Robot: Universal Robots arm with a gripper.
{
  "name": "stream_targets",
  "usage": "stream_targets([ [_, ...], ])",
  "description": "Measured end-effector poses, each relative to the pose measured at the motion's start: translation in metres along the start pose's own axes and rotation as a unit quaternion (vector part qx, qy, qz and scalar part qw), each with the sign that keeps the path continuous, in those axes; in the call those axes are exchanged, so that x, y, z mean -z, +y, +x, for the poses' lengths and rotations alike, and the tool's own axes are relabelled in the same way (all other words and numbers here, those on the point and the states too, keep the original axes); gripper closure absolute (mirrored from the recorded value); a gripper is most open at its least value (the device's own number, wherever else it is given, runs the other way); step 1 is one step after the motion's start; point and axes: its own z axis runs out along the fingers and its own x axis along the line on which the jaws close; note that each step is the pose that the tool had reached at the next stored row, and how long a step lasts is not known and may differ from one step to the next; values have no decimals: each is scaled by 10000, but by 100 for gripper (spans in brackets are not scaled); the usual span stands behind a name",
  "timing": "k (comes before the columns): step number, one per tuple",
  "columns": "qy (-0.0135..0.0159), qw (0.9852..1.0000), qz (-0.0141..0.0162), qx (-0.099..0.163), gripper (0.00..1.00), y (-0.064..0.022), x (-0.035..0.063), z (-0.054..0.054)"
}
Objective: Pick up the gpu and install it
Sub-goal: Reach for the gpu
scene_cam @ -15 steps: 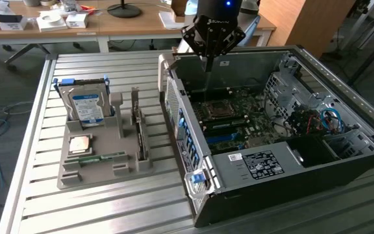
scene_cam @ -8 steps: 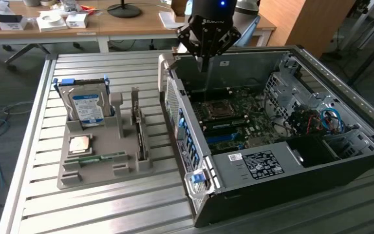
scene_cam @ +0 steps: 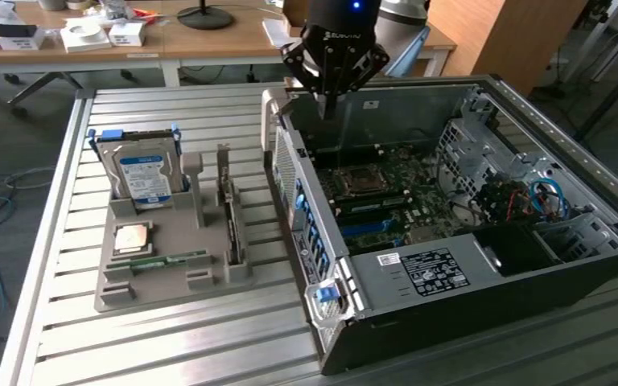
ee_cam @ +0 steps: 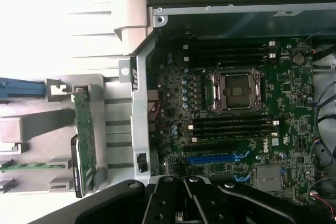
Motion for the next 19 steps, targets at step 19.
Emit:
stream_targets([
  [19, 0, 10000, 0, -3, 89, -19, 6, 246],
])
